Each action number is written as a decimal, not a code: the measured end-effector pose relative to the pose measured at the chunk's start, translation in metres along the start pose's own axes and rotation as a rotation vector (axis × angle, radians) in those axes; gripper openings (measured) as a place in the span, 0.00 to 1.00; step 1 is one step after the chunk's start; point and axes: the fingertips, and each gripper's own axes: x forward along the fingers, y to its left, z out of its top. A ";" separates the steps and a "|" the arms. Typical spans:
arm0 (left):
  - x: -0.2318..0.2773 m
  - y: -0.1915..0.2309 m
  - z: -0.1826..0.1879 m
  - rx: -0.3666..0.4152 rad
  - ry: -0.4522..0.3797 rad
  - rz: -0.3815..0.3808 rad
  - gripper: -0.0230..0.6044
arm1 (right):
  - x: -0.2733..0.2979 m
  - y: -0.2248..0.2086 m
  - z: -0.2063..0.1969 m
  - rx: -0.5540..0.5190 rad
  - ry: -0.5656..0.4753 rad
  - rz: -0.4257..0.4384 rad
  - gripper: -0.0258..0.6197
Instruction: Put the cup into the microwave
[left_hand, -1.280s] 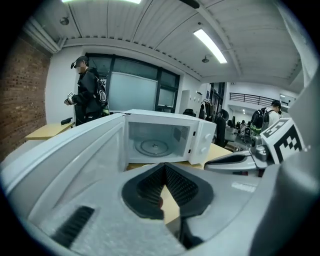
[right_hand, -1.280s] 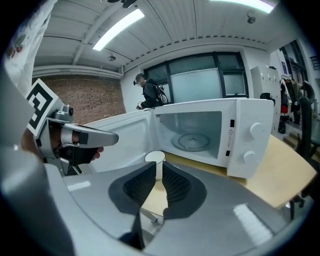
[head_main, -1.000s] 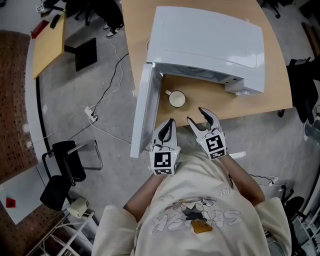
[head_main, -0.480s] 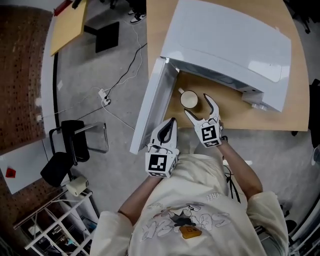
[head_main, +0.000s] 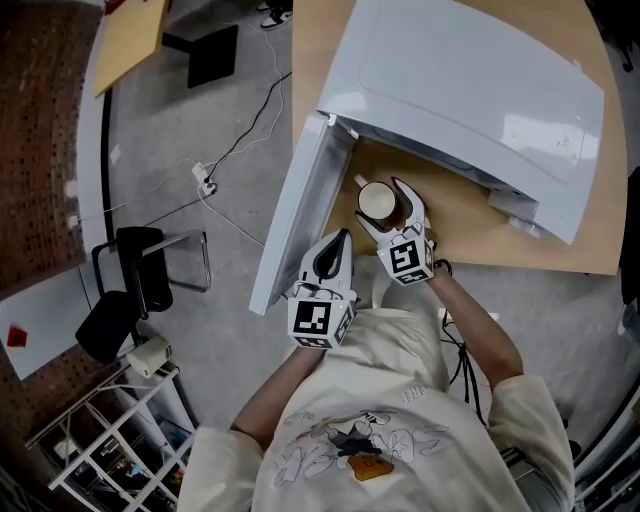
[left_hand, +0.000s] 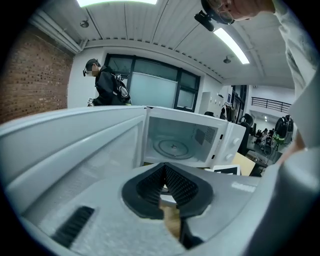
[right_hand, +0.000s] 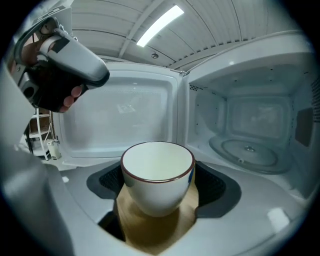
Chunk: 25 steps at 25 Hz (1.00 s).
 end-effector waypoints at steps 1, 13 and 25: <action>0.002 0.001 -0.002 -0.011 0.002 -0.008 0.04 | 0.003 0.001 -0.001 -0.002 0.006 0.004 0.69; 0.007 0.006 -0.013 -0.013 0.042 -0.031 0.14 | 0.003 -0.001 0.000 -0.013 0.025 -0.014 0.66; 0.010 0.006 -0.006 -0.009 0.027 -0.056 0.12 | -0.010 -0.064 0.059 0.059 -0.078 -0.170 0.66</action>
